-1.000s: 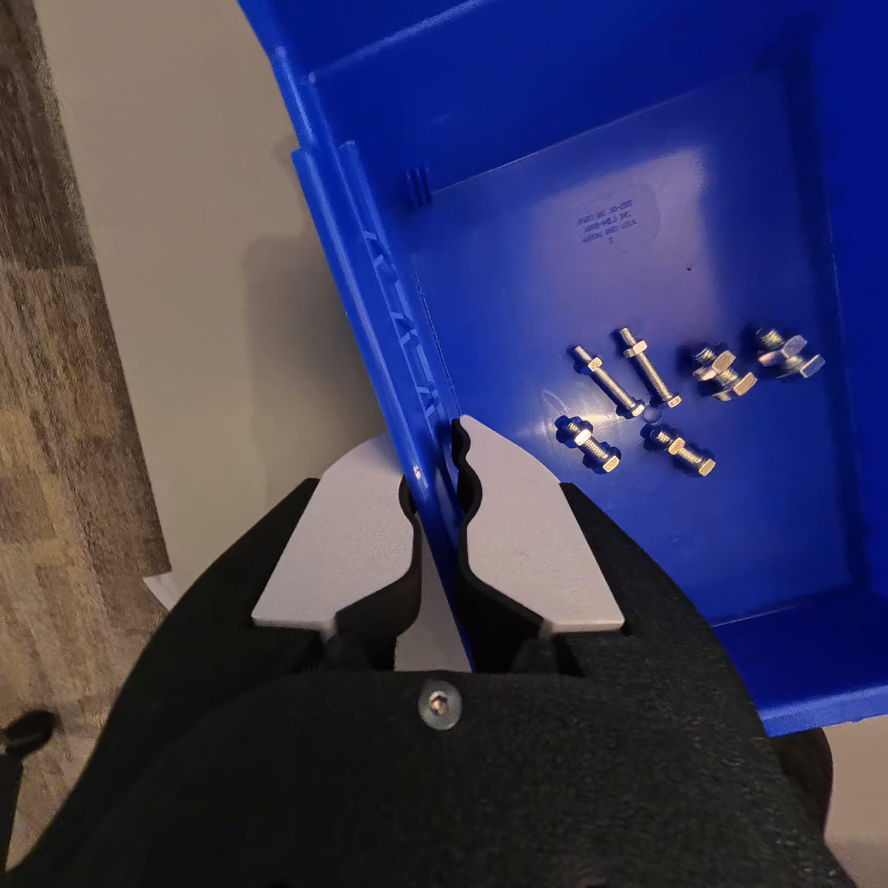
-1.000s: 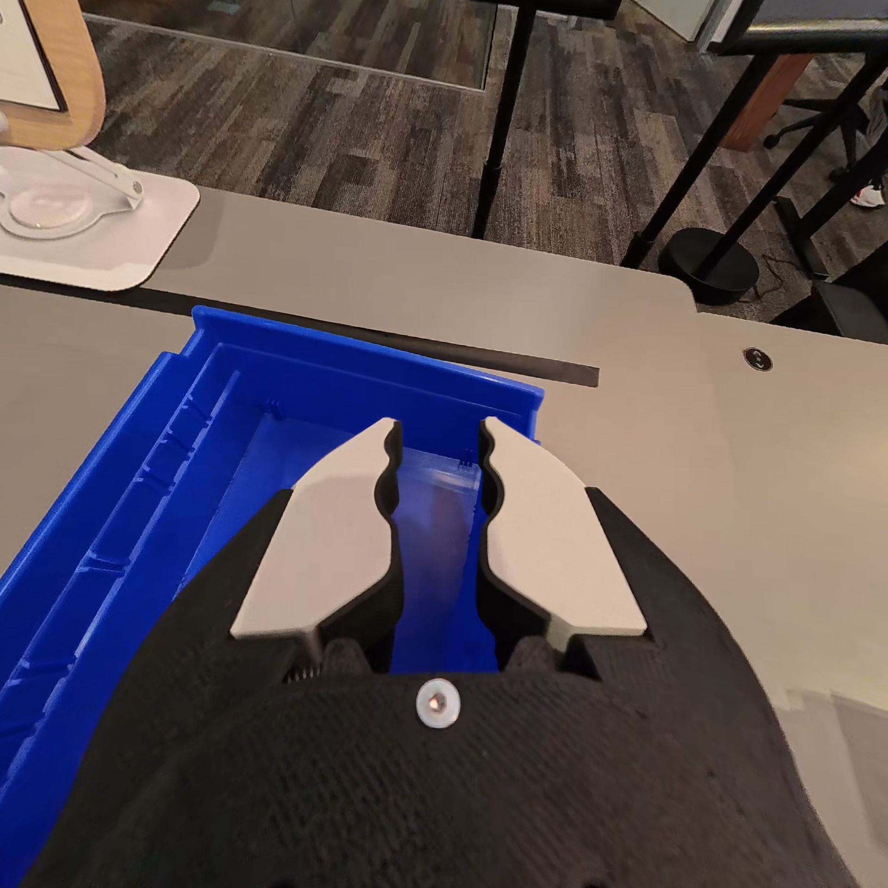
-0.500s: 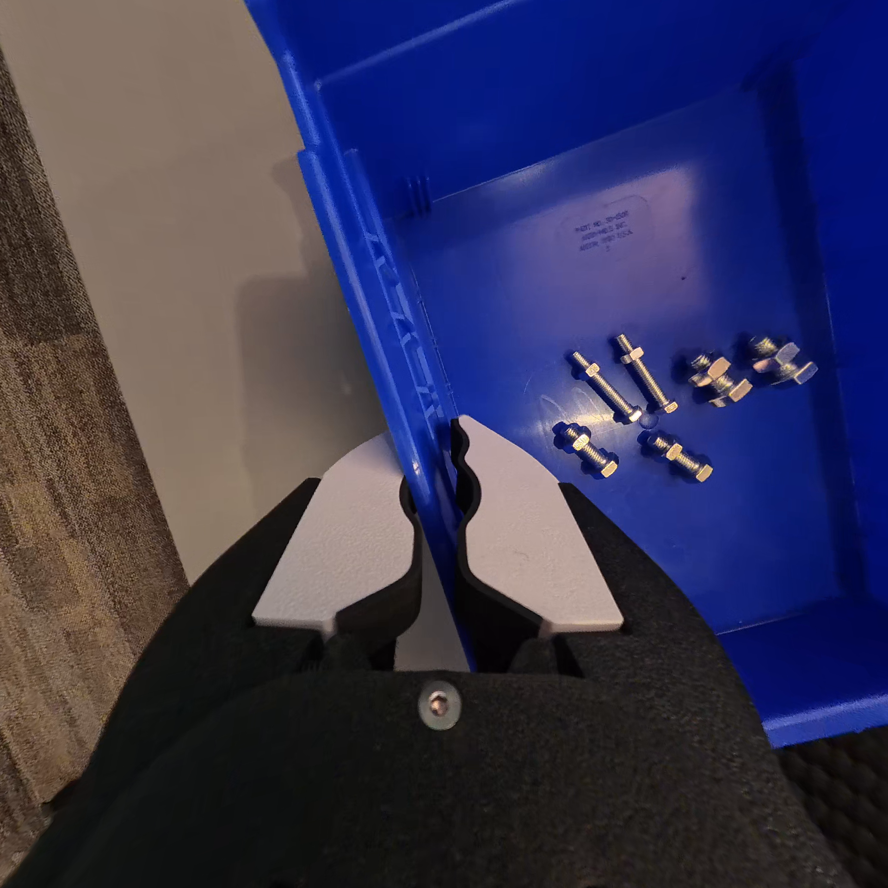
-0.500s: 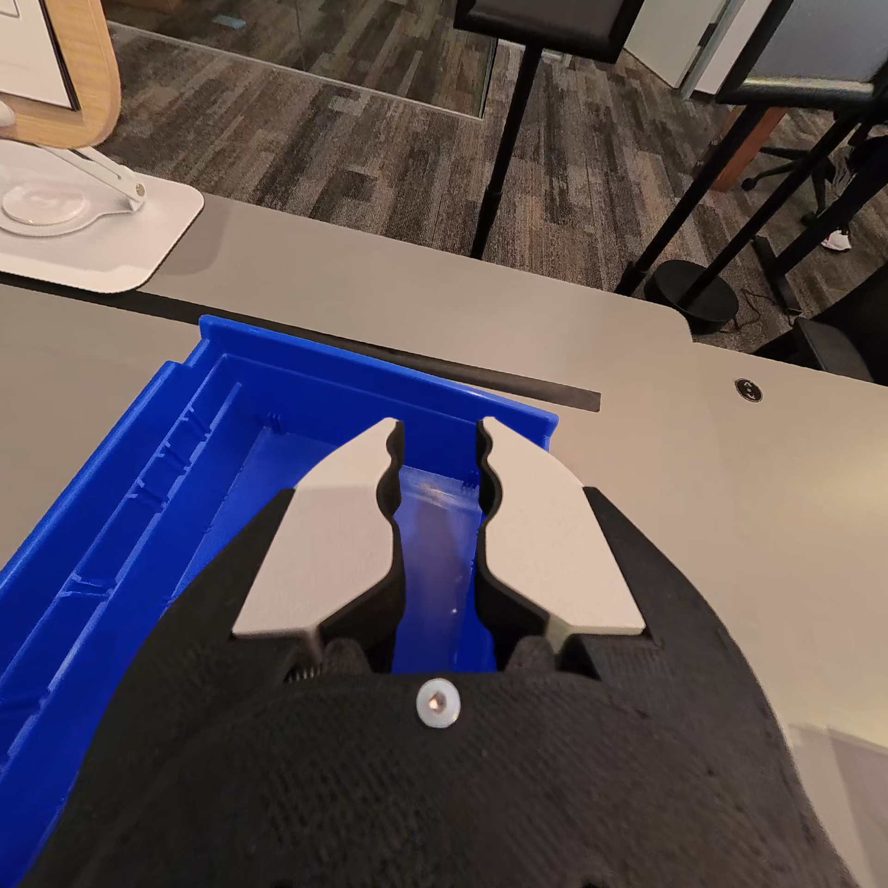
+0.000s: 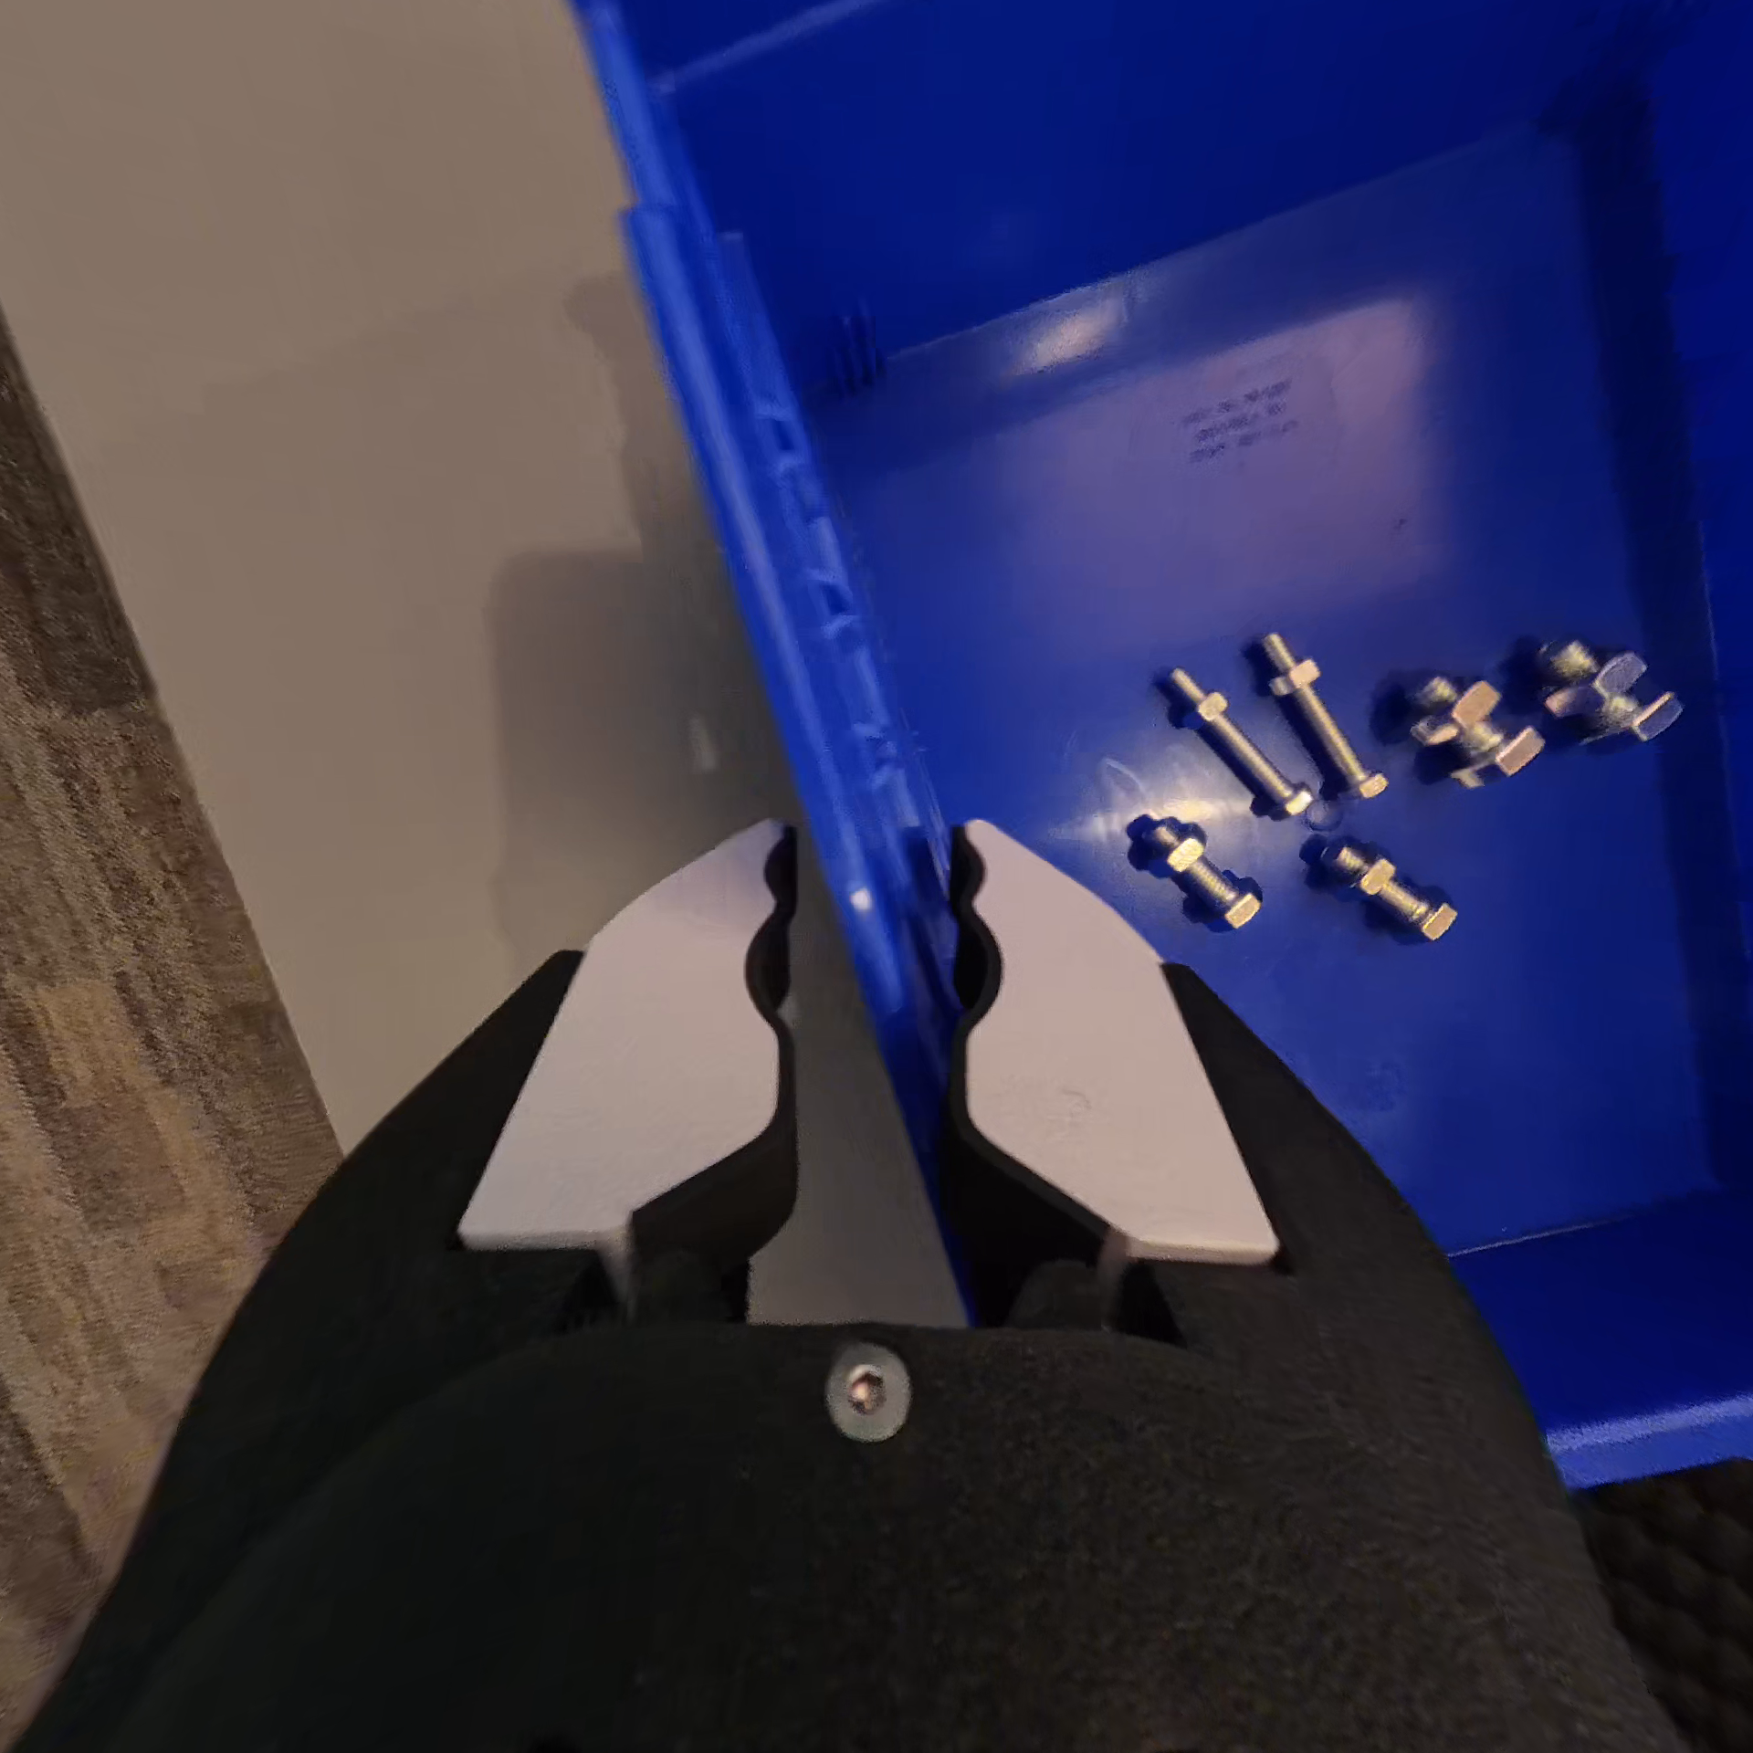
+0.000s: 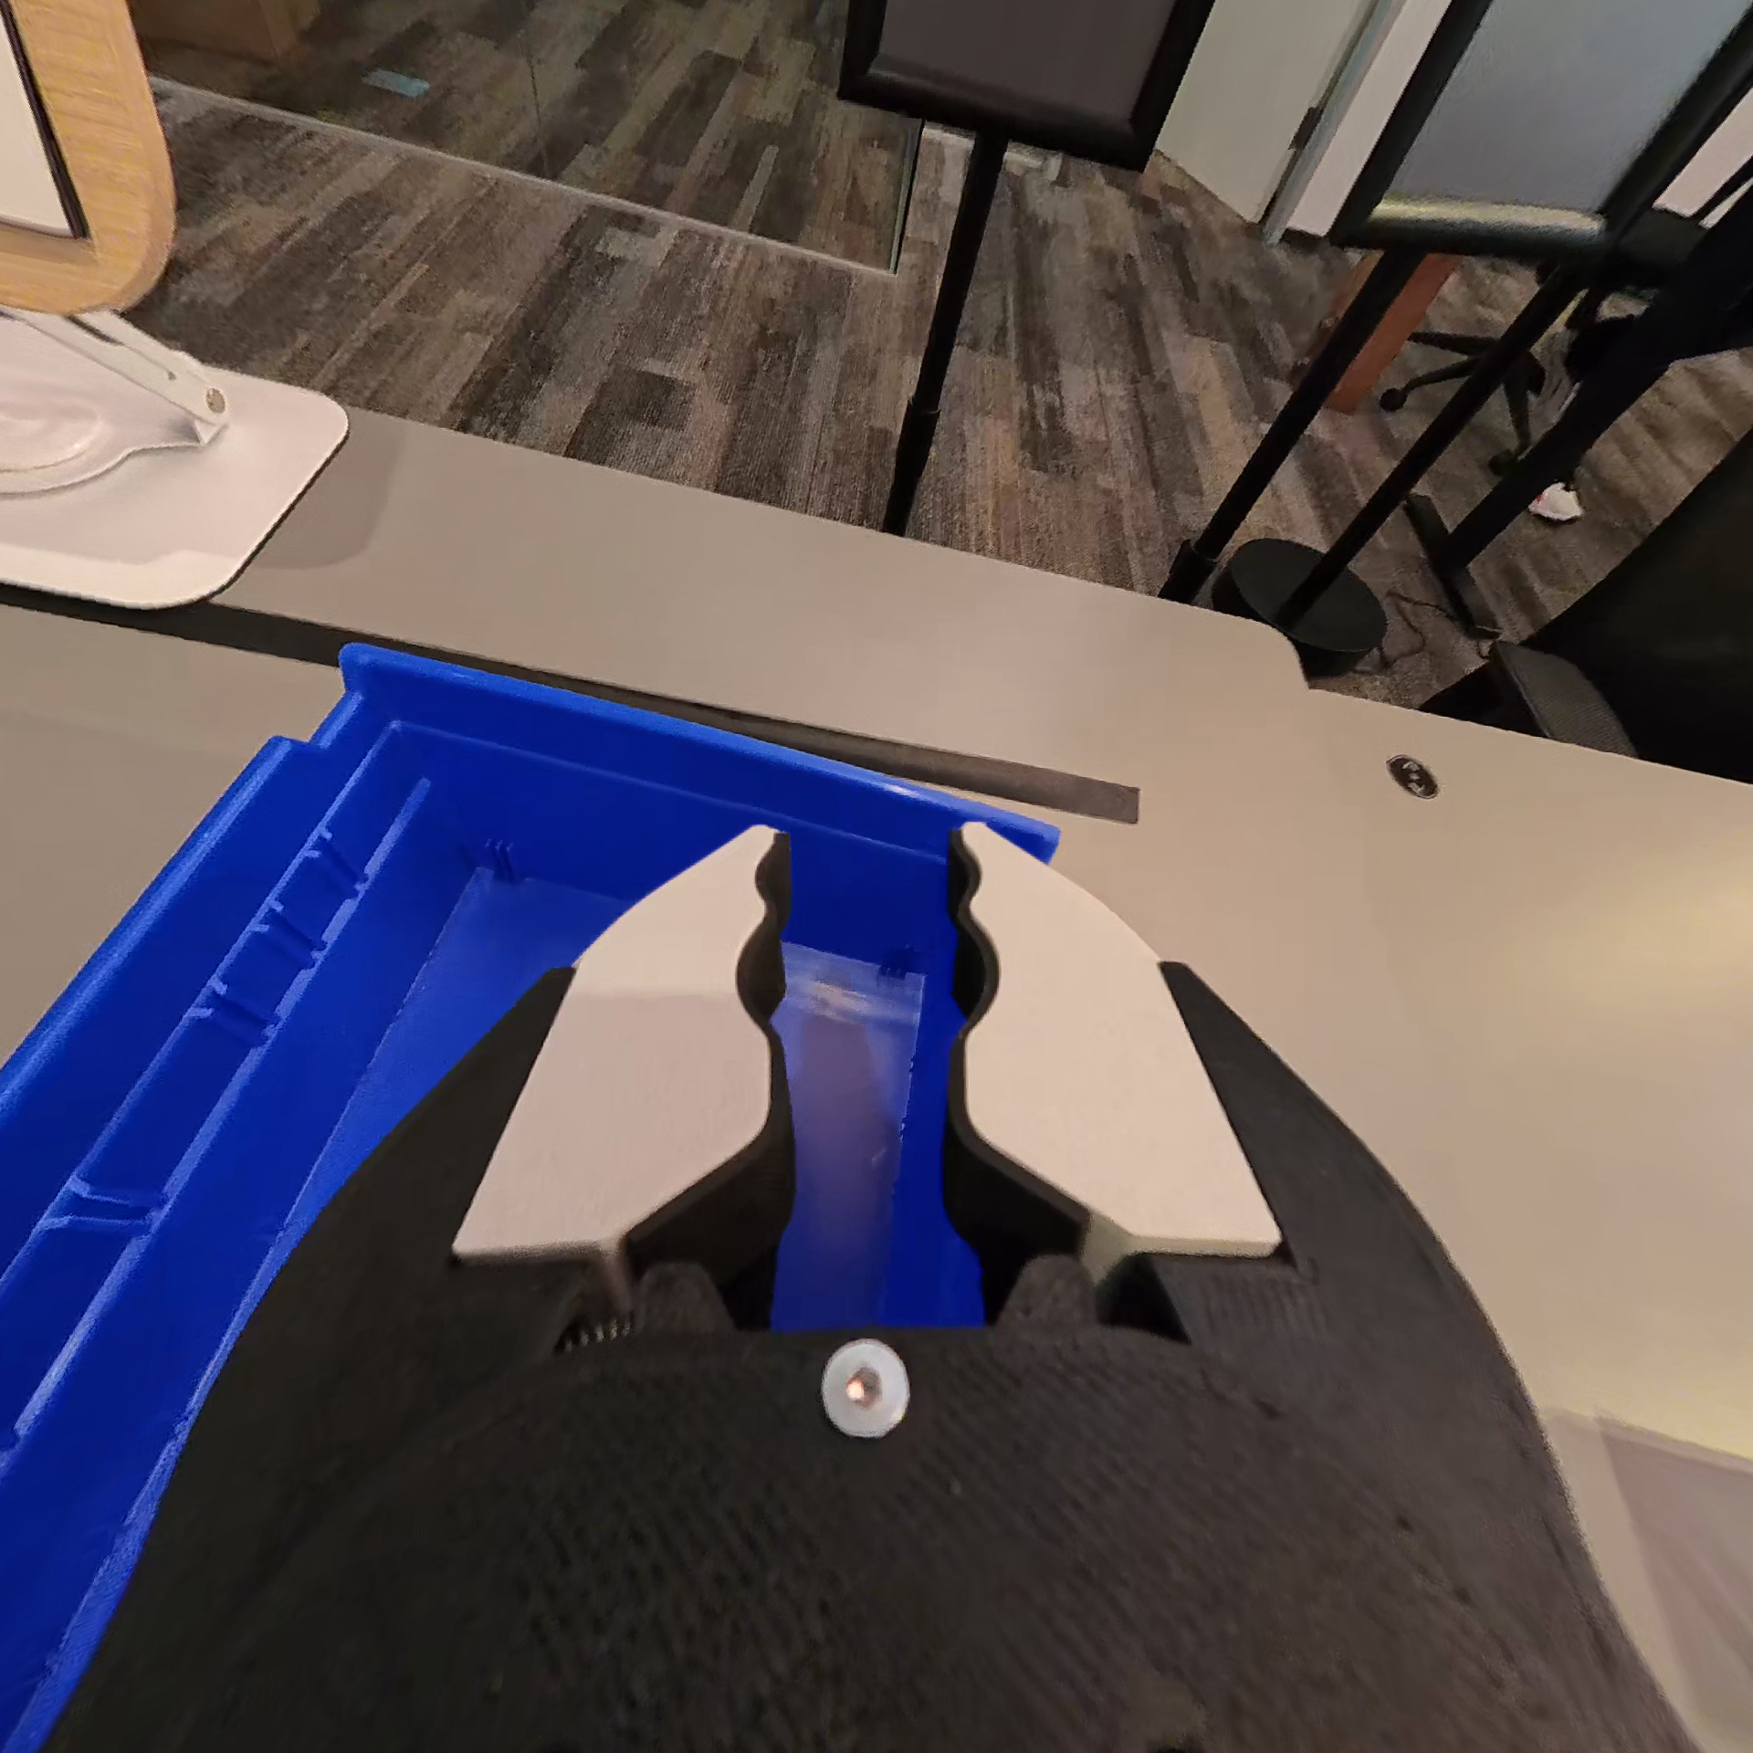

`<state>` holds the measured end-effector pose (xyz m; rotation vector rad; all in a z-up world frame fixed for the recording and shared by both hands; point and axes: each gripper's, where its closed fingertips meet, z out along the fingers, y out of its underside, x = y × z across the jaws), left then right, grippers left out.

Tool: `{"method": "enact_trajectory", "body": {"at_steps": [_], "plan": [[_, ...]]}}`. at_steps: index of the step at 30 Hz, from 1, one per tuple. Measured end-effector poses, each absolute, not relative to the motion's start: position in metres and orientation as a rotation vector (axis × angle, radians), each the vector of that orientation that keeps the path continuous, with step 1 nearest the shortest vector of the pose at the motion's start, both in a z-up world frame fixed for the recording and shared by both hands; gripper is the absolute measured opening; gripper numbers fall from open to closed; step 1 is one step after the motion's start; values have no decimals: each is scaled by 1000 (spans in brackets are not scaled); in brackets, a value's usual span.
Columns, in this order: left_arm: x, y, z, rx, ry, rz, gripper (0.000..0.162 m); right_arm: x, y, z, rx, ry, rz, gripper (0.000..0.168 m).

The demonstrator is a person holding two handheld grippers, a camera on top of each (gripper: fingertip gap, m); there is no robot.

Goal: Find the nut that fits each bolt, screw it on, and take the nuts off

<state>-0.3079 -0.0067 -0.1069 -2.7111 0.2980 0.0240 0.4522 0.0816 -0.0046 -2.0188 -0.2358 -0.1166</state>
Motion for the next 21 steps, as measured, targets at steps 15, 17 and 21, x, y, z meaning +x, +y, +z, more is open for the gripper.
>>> {"method": "enact_trajectory", "body": {"at_steps": [15, 17, 21], "plan": [[-238, -31, 111, -1737, 339, -32, 6, 446, 71, 49, -1768, -245, -146, 33], [-226, -28, 86, -1891, 381, -66, 20, 444, 72, 46, -1778, -251, -136, 33], [-216, -22, 47, -2063, 444, -18, 18, 443, 73, 42, -1797, -264, -131, 33]]}}
